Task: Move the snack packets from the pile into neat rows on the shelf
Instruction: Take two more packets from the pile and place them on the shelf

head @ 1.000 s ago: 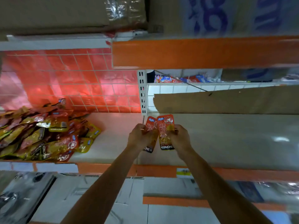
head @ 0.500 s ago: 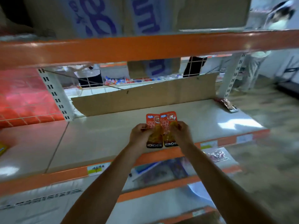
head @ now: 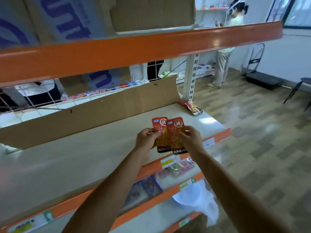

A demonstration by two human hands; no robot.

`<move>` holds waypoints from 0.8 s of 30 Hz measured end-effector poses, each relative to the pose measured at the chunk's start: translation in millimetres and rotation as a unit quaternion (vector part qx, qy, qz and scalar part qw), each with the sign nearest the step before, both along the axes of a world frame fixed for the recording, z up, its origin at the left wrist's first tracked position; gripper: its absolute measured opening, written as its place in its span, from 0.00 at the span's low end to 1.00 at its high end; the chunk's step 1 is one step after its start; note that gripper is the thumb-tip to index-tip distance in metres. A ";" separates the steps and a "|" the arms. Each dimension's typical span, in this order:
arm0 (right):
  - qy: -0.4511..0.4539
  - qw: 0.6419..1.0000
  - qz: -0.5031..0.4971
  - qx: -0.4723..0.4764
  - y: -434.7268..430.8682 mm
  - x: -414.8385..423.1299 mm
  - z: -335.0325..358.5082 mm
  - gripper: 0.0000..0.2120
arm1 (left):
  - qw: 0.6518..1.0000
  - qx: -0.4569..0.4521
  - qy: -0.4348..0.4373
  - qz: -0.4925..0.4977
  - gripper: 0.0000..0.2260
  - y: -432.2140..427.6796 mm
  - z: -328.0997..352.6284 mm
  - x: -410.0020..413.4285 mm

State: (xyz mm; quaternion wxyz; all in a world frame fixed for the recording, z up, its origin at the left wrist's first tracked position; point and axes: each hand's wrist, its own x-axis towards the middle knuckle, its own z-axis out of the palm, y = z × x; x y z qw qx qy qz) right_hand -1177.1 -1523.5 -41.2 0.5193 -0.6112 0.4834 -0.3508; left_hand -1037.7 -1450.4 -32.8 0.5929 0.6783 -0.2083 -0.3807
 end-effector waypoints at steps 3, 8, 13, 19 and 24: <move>0.006 1.000 -0.027 -0.001 -36.0 -5.4 0.4 0.10 | 1.000 -0.004 0.006 -0.019 0.03 -41.6 -0.8 -3.9; 0.018 0.998 -0.053 -0.006 -94.8 -10.3 4.6 0.10 | 0.999 -0.003 0.011 -0.039 0.04 -107.1 -1.1 -3.9; 0.010 0.996 -0.087 0.007 -145.6 -19.5 -3.3 0.06 | 0.999 0.026 -0.014 -0.038 0.04 -156.8 -8.8 -10.1; 0.012 0.995 -0.096 0.021 -215.3 -34.4 -10.3 0.16 | 0.999 0.039 -0.024 -0.020 0.04 -212.9 -22.3 -26.1; 0.028 0.997 -0.058 0.034 -258.0 -46.6 -10.9 0.11 | 0.998 0.042 -0.048 0.022 0.10 -246.8 -33.2 -47.8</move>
